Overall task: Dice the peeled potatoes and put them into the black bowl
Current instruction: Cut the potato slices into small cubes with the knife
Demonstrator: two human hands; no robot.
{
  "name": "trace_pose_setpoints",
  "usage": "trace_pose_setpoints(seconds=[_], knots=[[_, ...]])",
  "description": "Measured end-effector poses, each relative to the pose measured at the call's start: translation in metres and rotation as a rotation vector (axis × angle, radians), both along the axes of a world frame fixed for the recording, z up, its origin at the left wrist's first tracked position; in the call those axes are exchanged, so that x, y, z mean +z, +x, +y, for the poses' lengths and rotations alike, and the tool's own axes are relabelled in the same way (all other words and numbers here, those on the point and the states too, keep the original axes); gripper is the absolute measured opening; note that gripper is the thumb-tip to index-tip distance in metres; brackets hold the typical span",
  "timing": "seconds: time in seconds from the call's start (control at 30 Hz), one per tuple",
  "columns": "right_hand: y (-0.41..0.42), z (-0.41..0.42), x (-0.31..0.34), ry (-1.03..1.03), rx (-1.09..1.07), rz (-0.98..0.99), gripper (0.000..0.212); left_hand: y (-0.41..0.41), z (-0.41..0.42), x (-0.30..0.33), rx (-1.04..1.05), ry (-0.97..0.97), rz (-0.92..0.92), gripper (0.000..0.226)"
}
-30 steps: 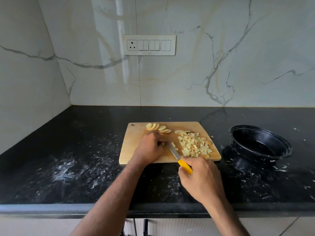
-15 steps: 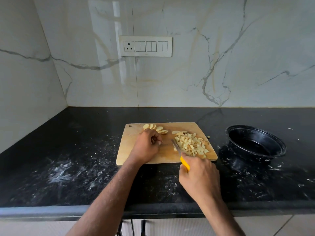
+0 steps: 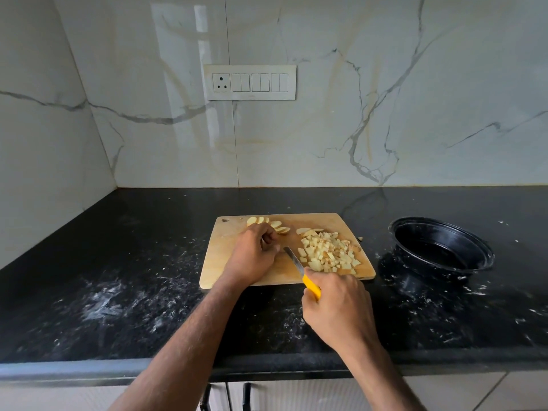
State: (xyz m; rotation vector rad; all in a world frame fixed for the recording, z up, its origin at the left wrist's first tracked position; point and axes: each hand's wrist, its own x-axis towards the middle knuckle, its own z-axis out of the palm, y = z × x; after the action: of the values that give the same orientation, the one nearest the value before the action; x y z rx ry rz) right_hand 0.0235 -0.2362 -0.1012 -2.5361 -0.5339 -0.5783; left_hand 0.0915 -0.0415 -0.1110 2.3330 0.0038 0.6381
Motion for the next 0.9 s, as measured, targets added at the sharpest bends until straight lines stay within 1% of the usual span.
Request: trace_pose_setpoints(seconds=[0.1, 0.23, 0.33, 0.4, 0.5, 0.57, 0.63, 0.73, 0.8, 0.83, 0.9], knots=[[0.004, -0.001, 0.002, 0.072, -0.034, 0.001, 0.036, 0.005, -0.001, 0.006, -0.007, -0.042, -0.046, 0.007], [0.008, -0.002, 0.003, 0.169, -0.107, 0.001, 0.033, 0.031, -0.005, 0.023, -0.035, 0.128, -0.025, 0.013], [0.008, -0.003, 0.003, 0.185, -0.141, 0.014, 0.038, 0.054, -0.015, 0.04, -0.022, 0.29, 0.098, 0.022], [0.009, -0.004, 0.003, 0.176, -0.156, 0.028, 0.034, 0.067, -0.024, 0.047, -0.061, 0.402, 0.205, 0.028], [0.011, -0.004, 0.004, 0.182, -0.174, 0.046, 0.029, 0.079, -0.032, 0.049, -0.098, 0.458, 0.331, 0.031], [0.011, -0.004, 0.003, 0.197, -0.181, 0.055, 0.033, 0.086, -0.032, 0.048, -0.104, 0.523, 0.427, 0.034], [0.013, -0.004, 0.003, 0.207, -0.179, 0.063, 0.038, 0.089, -0.032, 0.049, -0.111, 0.567, 0.466, 0.033], [0.013, -0.005, 0.003, 0.213, -0.181, 0.073, 0.038, 0.094, -0.031, 0.048, -0.122, 0.54, 0.481, 0.029], [0.013, -0.005, 0.003, 0.208, -0.185, 0.077, 0.033, 0.096, -0.029, 0.046, -0.126, 0.513, 0.47, 0.02], [0.013, -0.005, 0.004, 0.206, -0.189, 0.078, 0.031, 0.098, -0.027, 0.046, -0.131, 0.477, 0.442, 0.015], [0.012, -0.006, 0.005, 0.199, -0.195, 0.078, 0.027, 0.105, -0.027, 0.044, -0.108, 0.384, 0.335, 0.023]])
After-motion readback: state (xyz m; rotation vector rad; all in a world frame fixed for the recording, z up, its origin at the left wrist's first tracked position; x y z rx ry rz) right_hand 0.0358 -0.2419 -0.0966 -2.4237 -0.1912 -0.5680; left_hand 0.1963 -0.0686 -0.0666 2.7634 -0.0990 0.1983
